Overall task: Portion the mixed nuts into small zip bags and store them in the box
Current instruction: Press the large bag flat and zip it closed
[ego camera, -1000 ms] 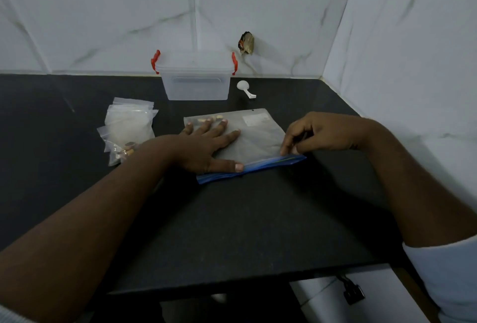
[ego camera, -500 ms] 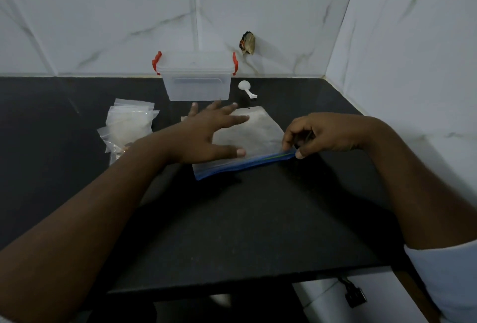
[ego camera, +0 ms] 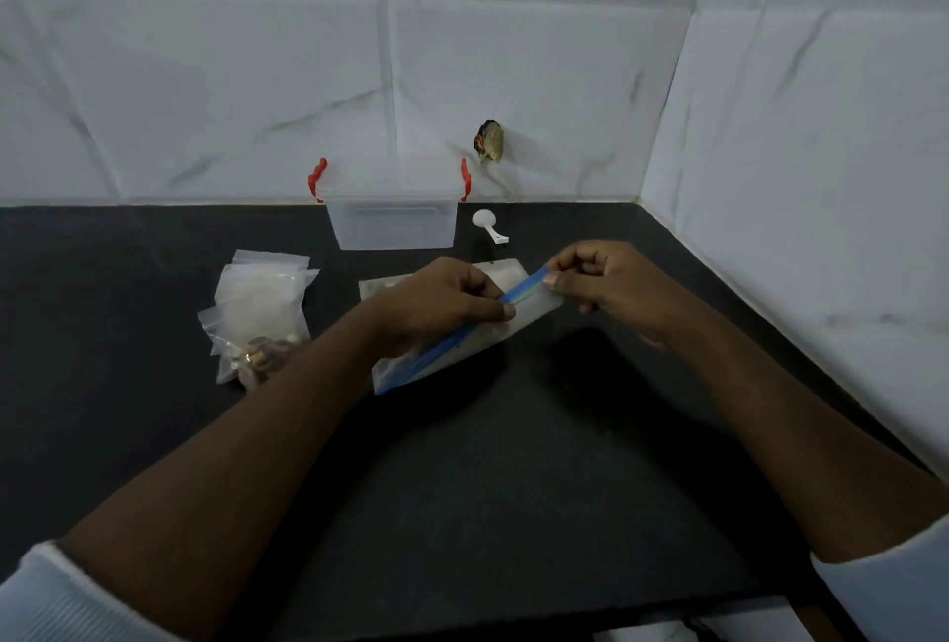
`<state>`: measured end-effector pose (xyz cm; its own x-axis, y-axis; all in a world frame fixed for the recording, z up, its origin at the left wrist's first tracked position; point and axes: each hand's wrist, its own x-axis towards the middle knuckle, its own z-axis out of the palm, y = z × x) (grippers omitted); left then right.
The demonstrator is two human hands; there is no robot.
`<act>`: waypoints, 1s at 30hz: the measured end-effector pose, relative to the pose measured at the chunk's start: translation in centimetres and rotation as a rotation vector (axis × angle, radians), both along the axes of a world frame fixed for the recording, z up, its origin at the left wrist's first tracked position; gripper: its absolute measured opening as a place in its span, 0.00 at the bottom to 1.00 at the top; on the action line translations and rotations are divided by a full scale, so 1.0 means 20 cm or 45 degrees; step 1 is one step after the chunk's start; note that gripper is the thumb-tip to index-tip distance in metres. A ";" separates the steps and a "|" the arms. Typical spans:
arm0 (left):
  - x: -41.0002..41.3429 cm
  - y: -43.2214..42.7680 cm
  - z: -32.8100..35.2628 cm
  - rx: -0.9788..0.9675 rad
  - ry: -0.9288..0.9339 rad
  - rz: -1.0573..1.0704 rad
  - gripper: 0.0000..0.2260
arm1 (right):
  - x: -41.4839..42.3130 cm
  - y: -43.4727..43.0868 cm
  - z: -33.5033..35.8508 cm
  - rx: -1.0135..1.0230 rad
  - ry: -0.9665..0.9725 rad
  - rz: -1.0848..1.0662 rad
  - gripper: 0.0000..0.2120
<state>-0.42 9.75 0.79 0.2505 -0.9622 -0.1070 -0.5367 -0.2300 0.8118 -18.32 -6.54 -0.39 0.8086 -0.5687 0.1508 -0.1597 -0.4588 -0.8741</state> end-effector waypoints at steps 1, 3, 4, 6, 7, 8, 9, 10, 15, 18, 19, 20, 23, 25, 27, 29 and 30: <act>0.01 0.00 -0.01 0.003 0.061 0.013 0.06 | 0.00 0.00 -0.01 0.027 0.036 0.004 0.01; 0.02 0.00 -0.03 0.002 0.168 0.044 0.06 | 0.01 0.02 -0.02 0.075 0.041 0.021 0.02; 0.03 -0.01 -0.04 0.003 0.213 0.061 0.06 | 0.02 0.02 -0.02 0.089 0.031 0.024 0.03; 0.03 -0.02 -0.05 0.000 0.270 0.085 0.06 | 0.02 0.04 -0.02 0.093 0.011 0.020 0.04; 0.04 -0.02 -0.06 -0.003 0.288 0.095 0.06 | 0.02 0.04 -0.02 0.086 0.004 0.015 0.04; 0.04 -0.03 -0.07 -0.005 0.304 0.102 0.06 | 0.02 0.04 -0.02 0.067 0.001 0.005 0.05; 0.05 -0.03 -0.07 -0.002 0.315 0.108 0.06 | 0.02 0.05 -0.01 0.042 -0.001 -0.007 0.05; 0.05 -0.03 -0.07 0.003 0.322 0.115 0.05 | 0.03 0.05 -0.01 0.022 -0.004 -0.015 0.05; 0.06 -0.03 -0.08 0.006 0.335 0.129 0.05 | 0.02 0.06 -0.01 0.001 -0.025 -0.014 0.05; 0.07 -0.03 -0.08 -0.004 0.354 0.119 0.06 | 0.02 0.05 -0.01 0.031 -0.087 0.001 0.05; 0.07 -0.03 -0.08 -0.004 0.358 0.117 0.06 | 0.03 0.05 -0.01 0.036 -0.103 0.001 0.05; 0.07 -0.03 -0.08 -0.004 0.357 0.119 0.07 | 0.03 0.04 -0.02 0.034 -0.113 -0.002 0.05; 0.08 -0.03 -0.08 -0.010 0.340 0.106 0.07 | 0.04 0.04 -0.03 0.029 -0.145 -0.009 0.04; 0.08 -0.03 -0.08 -0.018 0.330 0.084 0.08 | 0.05 0.04 -0.04 0.031 -0.174 -0.010 0.06; 0.08 -0.02 -0.08 -0.014 0.321 0.073 0.08 | 0.05 0.05 -0.05 0.034 -0.187 0.000 0.09; 0.08 -0.03 -0.08 -0.012 0.303 0.071 0.08 | 0.05 0.05 -0.05 0.010 -0.192 -0.006 0.11; 0.08 -0.03 -0.08 -0.014 0.294 0.078 0.08 | 0.06 0.06 -0.05 -0.009 -0.194 -0.016 0.11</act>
